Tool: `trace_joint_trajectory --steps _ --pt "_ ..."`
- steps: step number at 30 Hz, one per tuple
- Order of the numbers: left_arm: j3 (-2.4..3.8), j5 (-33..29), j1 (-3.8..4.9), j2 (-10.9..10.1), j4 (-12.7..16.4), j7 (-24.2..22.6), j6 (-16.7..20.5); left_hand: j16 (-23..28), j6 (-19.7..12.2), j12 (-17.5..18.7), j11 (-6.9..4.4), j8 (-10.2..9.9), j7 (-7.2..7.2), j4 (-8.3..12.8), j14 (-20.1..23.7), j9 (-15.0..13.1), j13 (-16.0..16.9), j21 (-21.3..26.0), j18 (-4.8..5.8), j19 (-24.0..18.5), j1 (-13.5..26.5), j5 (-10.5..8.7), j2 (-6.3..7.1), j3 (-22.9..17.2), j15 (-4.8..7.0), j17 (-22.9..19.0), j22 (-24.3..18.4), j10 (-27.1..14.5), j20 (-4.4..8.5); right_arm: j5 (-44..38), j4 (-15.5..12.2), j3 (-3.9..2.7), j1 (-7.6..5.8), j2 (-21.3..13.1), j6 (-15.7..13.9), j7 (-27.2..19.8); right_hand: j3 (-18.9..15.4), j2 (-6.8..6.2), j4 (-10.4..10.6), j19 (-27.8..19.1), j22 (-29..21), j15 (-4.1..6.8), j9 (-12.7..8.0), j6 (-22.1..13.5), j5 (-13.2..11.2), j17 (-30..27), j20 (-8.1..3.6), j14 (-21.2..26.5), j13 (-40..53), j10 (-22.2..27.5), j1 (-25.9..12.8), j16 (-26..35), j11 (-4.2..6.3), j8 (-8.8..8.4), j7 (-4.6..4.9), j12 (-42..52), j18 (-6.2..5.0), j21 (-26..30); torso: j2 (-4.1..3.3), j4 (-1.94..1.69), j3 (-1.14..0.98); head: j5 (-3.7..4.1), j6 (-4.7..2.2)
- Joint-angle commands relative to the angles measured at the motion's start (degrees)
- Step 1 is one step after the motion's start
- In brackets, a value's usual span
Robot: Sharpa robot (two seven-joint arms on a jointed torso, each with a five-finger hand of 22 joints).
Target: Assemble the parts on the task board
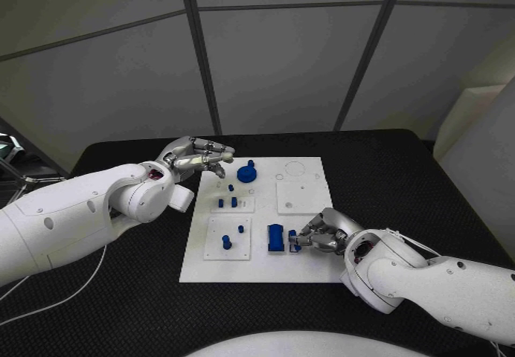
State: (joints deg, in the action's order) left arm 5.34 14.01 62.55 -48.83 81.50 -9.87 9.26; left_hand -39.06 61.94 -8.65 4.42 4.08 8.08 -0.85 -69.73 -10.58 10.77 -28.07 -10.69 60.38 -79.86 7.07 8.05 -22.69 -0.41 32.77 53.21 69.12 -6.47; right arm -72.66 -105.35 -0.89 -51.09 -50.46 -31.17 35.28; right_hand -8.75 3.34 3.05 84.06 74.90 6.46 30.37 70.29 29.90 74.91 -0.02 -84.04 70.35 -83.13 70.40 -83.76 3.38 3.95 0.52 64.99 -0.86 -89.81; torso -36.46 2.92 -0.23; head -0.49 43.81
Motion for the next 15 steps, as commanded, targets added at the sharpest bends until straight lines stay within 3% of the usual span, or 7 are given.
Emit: trace_joint_trajectory --steps 1,9,15 --pt "0.05 -0.22 0.07 0.06 0.07 -0.15 -0.79 0.35 0.1 0.16 0.2 -0.19 0.4 0.34 0.38 0.02 0.09 0.2 0.31 0.26 0.12 0.25 -0.67 0.06 -0.11 -0.09 -0.1 -0.19 -0.15 0.5 -0.17 0.04 -0.01 0.35 0.82 -0.84 -0.16 -0.16 0.61 5.94 15.1 0.35 -0.13 0.51 -0.26 4.85 -0.31 -3.86 0.15 -0.3 -0.77 -0.32 -0.03 0.01 0.16 0.39 0.86 -0.19 0.02 0.04 -0.01 -0.01 0.02" --pt "0.05 -0.22 0.07 0.09 -0.02 -0.04 -0.94 0.36 0.1 0.16 0.2 -0.19 0.39 0.34 0.38 0.02 0.09 0.21 0.31 0.26 0.13 0.25 -0.66 0.07 -0.11 -0.1 -0.1 -0.2 -0.15 0.5 -0.32 0.04 -0.01 0.45 0.66 -1.24 -1.09 -0.87 2.61 5.94 15.1 0.37 -0.09 0.88 -0.45 4.94 -0.35 -3.88 0.27 -0.37 -2.39 -0.36 -0.01 -0.06 0.15 0.46 0.86 -0.19 0.03 0.06 -0.02 -0.02 0.04" --pt "0.05 -0.22 0.07 0.09 -0.07 0.01 -0.95 0.36 0.1 0.16 0.2 -0.19 0.39 0.34 0.38 0.02 0.09 0.21 0.31 0.26 0.13 0.25 -0.66 0.07 -0.11 -0.1 -0.1 -0.2 -0.15 0.49 -0.43 0.04 -0.01 0.33 0.44 -1.64 -2.58 -2.27 5.68 5.94 15.1 0.3 -0.02 1.11 -1.26 4.93 -0.3 -3.87 0.41 -0.43 -4.5 -0.34 -0.11 -0.11 0.25 0.55 0.86 -0.19 0.04 0.03 -0.02 -0.01 0.06"
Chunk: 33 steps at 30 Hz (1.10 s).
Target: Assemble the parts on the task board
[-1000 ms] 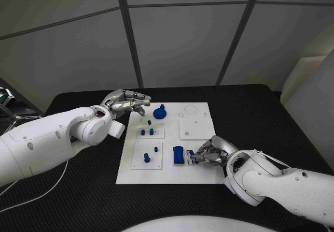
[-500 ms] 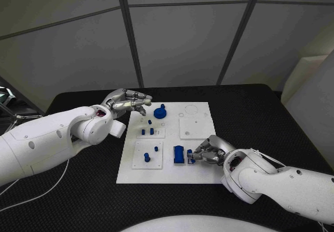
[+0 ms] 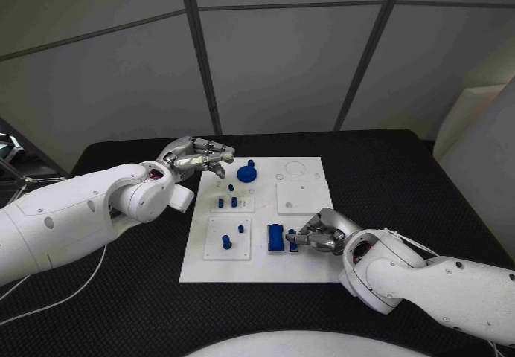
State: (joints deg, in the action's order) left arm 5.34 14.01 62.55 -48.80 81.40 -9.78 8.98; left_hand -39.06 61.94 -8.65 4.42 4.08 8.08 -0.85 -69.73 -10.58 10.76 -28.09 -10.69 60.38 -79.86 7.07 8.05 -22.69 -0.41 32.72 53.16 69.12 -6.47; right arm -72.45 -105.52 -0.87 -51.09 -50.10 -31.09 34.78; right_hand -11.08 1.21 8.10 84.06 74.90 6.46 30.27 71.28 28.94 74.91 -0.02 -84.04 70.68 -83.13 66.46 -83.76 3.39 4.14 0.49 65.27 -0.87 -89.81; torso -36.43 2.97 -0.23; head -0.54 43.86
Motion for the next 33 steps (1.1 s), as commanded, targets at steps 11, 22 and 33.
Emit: trace_joint_trajectory --steps 11,22,33 --pt "0.05 -0.22 0.07 0.07 -0.06 -0.04 -0.68 0.38 0.09 0.17 0.21 -0.2 0.39 0.36 0.4 0.02 0.1 0.26 0.32 0.25 0.14 0.25 -0.66 0.08 -0.12 -0.06 -0.07 -0.22 -0.15 -0.77 -0.34 0.03 -0.01 -0.66 0.88 -1.06 0.05 -1.23 1.62 5.94 15.1 0.42 0.27 0.3 -0.79 4.97 -0.36 -3.88 0.19 -0.41 1.81 -0.34 0.04 -0.29 0.07 0.28 0.87 -0.19 0.04 0.02 -0.01 -0.03 0.07" --pt "0.05 -0.22 0.07 -0.08 -0.03 0.01 -0.63 0.4 0.09 0.18 0.2 -0.2 0.39 0.38 0.41 0.03 0.11 0.28 0.32 0.25 0.12 0.26 -0.66 0.07 -0.12 -0.06 -0.07 -0.22 -0.15 -4.07 0.2 0.03 -0.02 -1.4 1.47 0.06 2.24 -0.9 -2.09 5.94 15.1 0.81 0.6 1.22 -6.32 5.19 -0.77 -3.91 0.23 -0.31 9.65 -0.42 0.5 -0.14 -0.47 0.07 0.87 -0.19 -0.02 0.0 -0.02 -0.04 0.03" --pt "0.05 -0.22 0.07 -0.05 -0.05 0.01 -0.63 0.42 0.09 0.18 0.2 -0.2 0.39 0.4 0.42 0.03 0.11 0.3 0.32 0.25 0.11 0.26 -0.67 0.07 -0.12 -0.06 -0.08 -0.23 -0.15 -5.21 0.79 0.04 -0.02 -0.76 1.48 0.13 1.91 -0.82 -2.27 5.94 15.1 0.85 0.74 1.8 -7.41 5.31 -0.82 -3.93 0.27 -0.38 9.55 -0.48 0.53 -0.07 -0.49 0.05 0.87 -0.19 0.01 0.0 0.01 0.04 0.0"
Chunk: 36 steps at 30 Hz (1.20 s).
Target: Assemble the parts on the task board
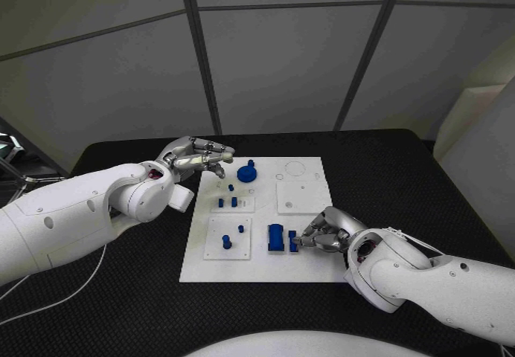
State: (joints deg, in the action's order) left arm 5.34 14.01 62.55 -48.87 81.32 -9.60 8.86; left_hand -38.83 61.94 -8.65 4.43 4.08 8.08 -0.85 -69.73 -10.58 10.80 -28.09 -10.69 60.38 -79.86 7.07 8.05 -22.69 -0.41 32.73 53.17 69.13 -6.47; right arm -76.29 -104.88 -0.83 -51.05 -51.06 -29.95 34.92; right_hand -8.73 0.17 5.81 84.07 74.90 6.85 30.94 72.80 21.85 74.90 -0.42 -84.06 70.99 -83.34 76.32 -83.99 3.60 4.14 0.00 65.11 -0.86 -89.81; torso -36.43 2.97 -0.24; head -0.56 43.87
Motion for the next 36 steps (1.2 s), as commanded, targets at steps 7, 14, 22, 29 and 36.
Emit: trace_joint_trajectory --steps 7,14,22,29,36 --pt "0.05 -0.22 0.07 0.09 0.0 -0.15 -0.58 0.18 0.08 0.18 0.2 -0.2 0.39 0.4 0.42 0.03 0.07 0.3 0.31 0.25 0.1 0.26 -0.67 0.07 -0.12 -0.08 -0.09 -0.23 -0.15 -1.43 0.92 -0.01 -0.05 0.92 0.79 0.52 -0.79 0.21 0.29 5.93 15.1 0.45 0.14 0.44 -0.63 5.31 -0.41 -3.91 -0.04 -0.22 -0.87 -0.24 0.31 -0.07 -0.01 0.2 0.86 -0.19 0.01 -0.01 0.03 0.04 0.06" --pt "0.05 -0.22 0.07 0.14 0.0 -0.16 -0.65 0.18 0.08 0.18 0.2 -0.2 0.39 0.4 0.42 0.03 0.07 0.3 0.31 0.25 0.1 0.26 -0.67 0.07 -0.12 -0.08 -0.09 -0.23 -0.15 -2.23 1.3 -0.01 -0.05 1.11 1.41 1.23 -0.88 0.08 -0.02 5.93 15.1 0.5 0.27 0.8 -0.61 5.3 -0.44 -3.91 -0.03 -0.24 -0.51 -0.23 0.46 0.04 -0.23 0.19 0.86 -0.19 0.03 -0.01 0.04 0.05 -0.01" --pt "0.04 -0.22 0.07 0.17 -0.08 -0.3 -0.58 0.23 0.11 0.18 0.19 -0.19 0.38 0.45 0.44 0.02 0.09 0.35 0.31 0.26 0.06 0.28 -0.75 0.04 -0.11 -0.08 -0.11 -0.23 -0.15 1.09 0.33 -0.02 -0.05 0.12 -2.23 -6.33 -2.03 -0.84 0.3 5.93 15.1 0.41 0.24 0.26 -0.24 4.24 -0.41 -3.65 -0.92 0.23 -1.57 0.46 0.22 -0.39 0.15 -1.11 0.86 -0.19 0.2 0.0 0.01 0.0 -0.35" --pt "0.0 -1.43 0.02 0.42 -0.6 -1.06 -0.02 0.29 0.04 0.21 0.25 -0.23 0.38 0.31 0.45 0.04 0.12 0.47 0.33 0.26 0.4 0.19 -0.72 0.2 -0.17 -0.09 -0.16 -0.29 -0.19 17.37 1.24 -0.1 -1.1 -0.97 -2.54 -27.73 -3.03 -0.81 0.24 2.17 9.3 -1.35 -1.48 -7.54 -0.78 -5.31 1.06 -1.04 -10.17 5.92 -1.27 7.39 -2.15 -0.54 2.75 -14.04 -1.25 7.73 0.91 -0.04 0.25 0.24 -1.15" --pt "-0.16 -6.12 -0.24 1.25 -2.25 -4.09 1.26 2.6 -0.52 0.43 0.39 -0.33 0.32 -0.19 2.3 0.2 0.21 2.38 0.39 -0.92 1.38 -0.65 -0.59 0.67 -0.58 -1.03 -1.24 -0.69 -0.55 40.26 8.49 -0.3 -4.36 -0.09 3.25 -42.74 -2.17 0.63 -2.15 -16.1 -16.32 -3.98 -3.67 -10.93 -1.58 -35.59 3.64 11.92 -29.34 18.61 3.61 35.6 -4.8 -0.68 5.03 -38.59 -8.35 44.51 2.51 0.04 0.71 0.22 -2.42"
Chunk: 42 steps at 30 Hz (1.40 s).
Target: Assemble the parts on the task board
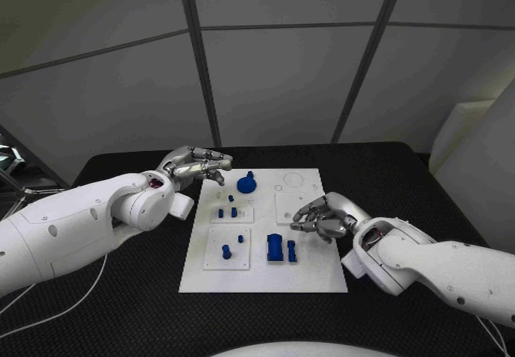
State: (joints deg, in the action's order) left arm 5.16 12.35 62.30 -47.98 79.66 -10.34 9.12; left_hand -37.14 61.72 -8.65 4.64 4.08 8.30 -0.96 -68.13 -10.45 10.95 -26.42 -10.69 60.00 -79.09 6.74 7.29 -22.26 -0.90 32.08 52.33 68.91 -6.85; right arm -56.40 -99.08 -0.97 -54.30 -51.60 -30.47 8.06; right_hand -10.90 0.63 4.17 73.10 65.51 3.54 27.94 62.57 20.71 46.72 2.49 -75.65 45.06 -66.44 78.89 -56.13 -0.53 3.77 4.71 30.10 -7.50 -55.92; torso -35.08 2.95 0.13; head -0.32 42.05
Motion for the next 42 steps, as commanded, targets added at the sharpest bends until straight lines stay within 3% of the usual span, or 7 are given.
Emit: trace_joint_trajectory --steps 1,20,21,22,32,33,42 --pt "0.0 -5.21 -0.09 0.5 -0.92 -3.99 1.22 2.03 -0.46 0.59 0.29 -0.35 0.13 -0.18 1.52 0.11 -0.01 1.48 0.42 -1.12 0.73 -0.41 0.17 0.24 -0.29 -0.88 -0.86 -0.71 -0.31 23.95 4.42 -0.19 -1.71 0.85 4.69 -17.58 0.2 0.49 -0.81 -7.92 -11.16 -1.21 -1.16 -0.89 -0.34 -9.55 1.1 5.03 -5.38 2.96 1.77 10.64 -0.97 -0.29 0.73 -5.6 -2.63 16.65 1.44 0.1 0.42 -0.1 -0.81" --pt "-0.06 -15.3 -1.43 7.16 -10.54 -13.03 9.77 33.66 -7.87 3.86 1.12 -0.32 -1.01 -2.53 19.96 6.32 -7.33 23.07 0.45 -26.63 1.79 -1.28 -0.58 3.98 -5.32 -23.19 -28.48 -13.8 -9.64 43.29 31.91 -2.55 -5.72 12.65 15.75 -30.53 -1.78 6.09 -11.5 -22.94 -45.28 -10.0 -20.63 -3.56 -4.77 -40.97 11.35 17.23 -41.27 5.51 -0.57 52.16 -7.11 -0.18 3.8 -26.54 -3.04 52.43 4.14 -0.15 0.47 -0.64 -5.77" --pt "-0.11 -12.4 -1.42 6.7 -9.99 -9.54 6.37 37.14 -23.69 8.65 -0.63 -4.08 -3.21 0.96 34.16 10.45 -10.95 26.42 3.19 -36.33 25.01 -6.74 -2.29 9.26 -3.47 -25.57 -35.24 -30.09 -4.65 39.93 30.98 -2.47 -5.53 12.15 12.0 -26.4 2.18 4.09 -8.88 -37.66 -50.72 -8.07 -22.42 -21.12 -9.3 -42.25 7.27 34.99 -45.06 23.47 -23.57 56.13 -4.72 -3.77 1.09 -30.1 0.63 55.92 3.83 0.1 0.68 -0.65 -5.43" --pt "-0.13 -12.4 -1.42 6.68 -9.9 -9.58 6.49 37.14 -24.67 8.65 -4.64 -4.08 -3.27 0.96 34.98 10.45 -10.95 26.42 3.19 -37.0 25.99 -6.74 -2.63 9.68 -3.39 -25.91 -35.85 -31.07 -4.43 40.0 30.88 -2.45 -5.54 12.13 11.89 -26.45 2.2 4.09 -9.11 -38.47 -51.45 -7.99 -22.81 -21.85 -9.62 -42.66 7.14 35.35 -45.06 24.36 -24.81 56.13 -4.81 -3.77 1.15 -30.1 0.63 55.92 3.84 0.05 0.66 -0.63 -5.47" --pt "-1.56 -12.38 -1.63 5.72 -4.16 -12.38 14.59 37.14 -36.96 8.65 -4.64 -4.08 -8.3 0.96 46.0 10.45 -10.95 26.42 5.7 -44.67 43.62 -6.74 -7.29 13.87 0.9 -28.02 -41.4 -43.63 -0.73 45.21 23.97 -1.36 -5.64 10.47 3.78 -30.07 4.96 -0.63 -4.17 -49.59 -56.09 -3.54 -27.94 -34.91 -13.21 -46.72 4.03 48.28 -45.06 37.88 -42.25 56.13 0.53 -3.77 -0.68 -30.1 2.07 55.92 3.9 -2.75 -0.08 0.26 -7.53" --pt "-1.81 -12.38 -1.66 5.55 -3.17 -12.87 15.99 37.14 -37.71 8.65 -4.64 -4.08 -8.3 0.96 46.66 10.45 -10.95 26.42 5.7 -45.09 44.66 -6.74 -7.29 14.11 0.9 -32.08 -41.71 -44.37 -0.48 46.11 22.78 -1.18 -5.66 10.19 2.38 -30.7 5.19 -0.63 -4.17 -50.52 -56.47 -3.54 -27.94 -36.04 -13.53 -46.72 3.75 49.38 -45.06 39.03 -43.74 56.13 0.53 -3.77 -4.71 -30.1 2.24 55.92 3.9 -2.87 -0.11 0.29 -7.62" --pt "-4.32 -12.36 -2.02 3.86 6.9 -17.8 30.2 37.14 -45.16 8.65 -4.64 -4.08 -8.3 0.96 53.34 10.45 -10.95 26.42 5.75 -49.68 55.36 -6.74 -7.29 16.64 0.9 -32.08 -45.02 -52.0 1.82 54.36 11.84 0.54 -5.82 7.56 -10.46 -36.43 10.9 -0.63 -4.17 -57.38 -59.23 -3.54 -27.94 -44.13 -15.71 -46.72 1.85 57.38 -45.06 47.39 -54.45 56.13 0.53 -3.77 -4.71 -30.1 3.49 55.92 3.9 -2.95 -0.13 0.32 -7.67"
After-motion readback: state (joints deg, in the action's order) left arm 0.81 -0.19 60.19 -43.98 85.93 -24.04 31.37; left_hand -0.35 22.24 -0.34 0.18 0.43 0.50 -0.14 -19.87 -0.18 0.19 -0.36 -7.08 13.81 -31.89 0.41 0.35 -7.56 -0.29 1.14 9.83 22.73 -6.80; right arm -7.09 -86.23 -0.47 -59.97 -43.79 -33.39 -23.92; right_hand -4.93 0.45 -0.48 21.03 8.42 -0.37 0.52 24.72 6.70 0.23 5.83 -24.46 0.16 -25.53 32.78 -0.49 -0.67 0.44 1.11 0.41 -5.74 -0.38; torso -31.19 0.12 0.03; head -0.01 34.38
